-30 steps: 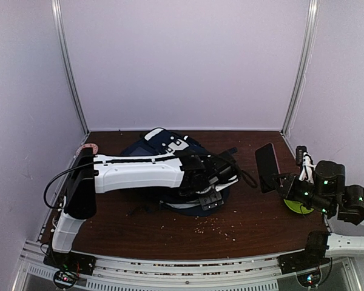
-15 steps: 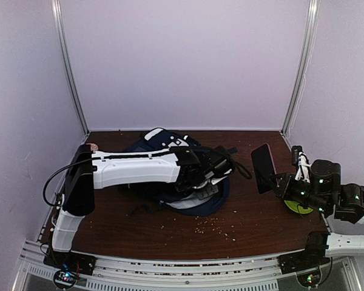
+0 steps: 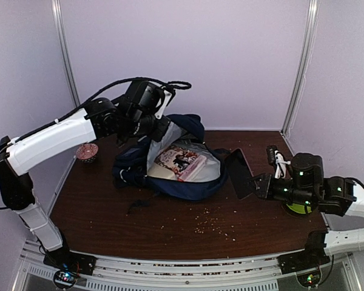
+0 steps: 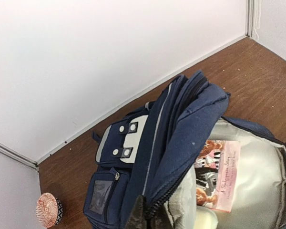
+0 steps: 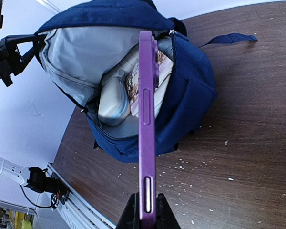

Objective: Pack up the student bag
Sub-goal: Place the personal item in the student bag.

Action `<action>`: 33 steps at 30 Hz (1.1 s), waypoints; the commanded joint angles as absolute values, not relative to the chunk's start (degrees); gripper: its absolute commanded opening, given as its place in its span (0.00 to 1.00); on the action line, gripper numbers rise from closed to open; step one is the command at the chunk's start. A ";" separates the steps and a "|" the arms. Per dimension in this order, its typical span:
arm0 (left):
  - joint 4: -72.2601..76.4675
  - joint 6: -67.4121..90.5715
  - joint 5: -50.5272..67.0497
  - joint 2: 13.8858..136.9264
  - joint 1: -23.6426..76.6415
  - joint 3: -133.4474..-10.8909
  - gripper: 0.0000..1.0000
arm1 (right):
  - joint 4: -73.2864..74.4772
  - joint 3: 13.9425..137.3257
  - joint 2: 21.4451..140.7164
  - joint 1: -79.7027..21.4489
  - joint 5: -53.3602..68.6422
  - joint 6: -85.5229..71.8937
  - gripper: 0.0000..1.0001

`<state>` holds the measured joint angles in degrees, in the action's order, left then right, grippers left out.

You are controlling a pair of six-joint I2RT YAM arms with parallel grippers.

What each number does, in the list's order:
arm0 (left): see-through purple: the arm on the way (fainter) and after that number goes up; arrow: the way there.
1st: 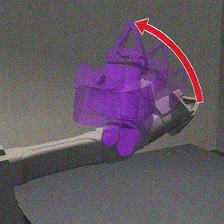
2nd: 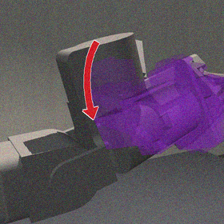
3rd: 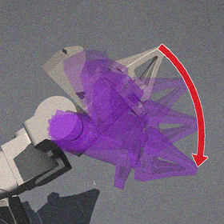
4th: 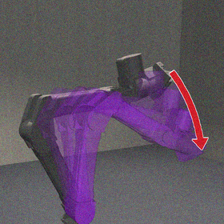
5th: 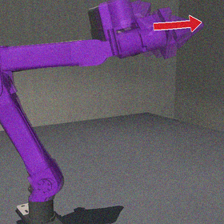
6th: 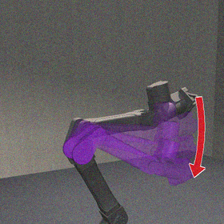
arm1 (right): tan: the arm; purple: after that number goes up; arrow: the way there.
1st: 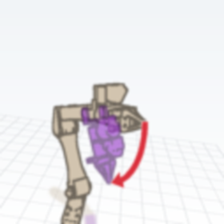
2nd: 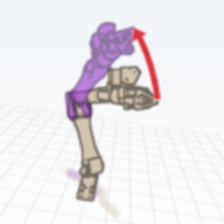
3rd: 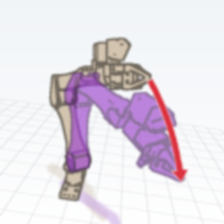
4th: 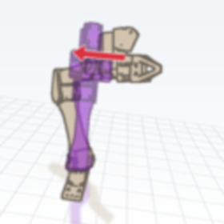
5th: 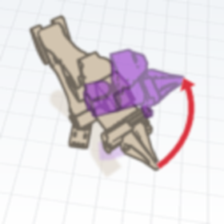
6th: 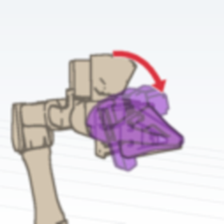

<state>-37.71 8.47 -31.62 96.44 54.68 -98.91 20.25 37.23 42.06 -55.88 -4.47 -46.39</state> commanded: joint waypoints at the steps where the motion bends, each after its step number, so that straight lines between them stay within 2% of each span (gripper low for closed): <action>1: -29.11 14.14 -33.45 94.66 55.90 -96.18 0.00 | 5.47 37.16 47.95 -55.80 2.11 -50.33 0.01; 10: -23.83 19.21 -27.53 88.94 56.06 -89.36 0.00 | -6.64 44.06 66.39 -54.29 2.54 -56.65 0.01; 18: -21.72 21.60 -25.86 84.95 56.25 -85.21 0.00 | -20.36 45.26 82.34 -53.55 10.54 -65.51 0.02; 24: -21.09 21.85 -22.47 84.69 58.10 -85.10 0.00 | -22.20 55.03 94.65 -53.46 12.62 -65.21 0.02; 33: -21.08 23.40 -21.64 84.33 61.07 -84.48 0.00 | -22.13 67.33 110.08 -50.43 8.18 -66.21 0.02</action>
<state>-30.85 21.32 -22.74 88.36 59.70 -83.35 -17.91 62.67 105.25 -52.21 10.92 -64.90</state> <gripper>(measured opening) 0.023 0.073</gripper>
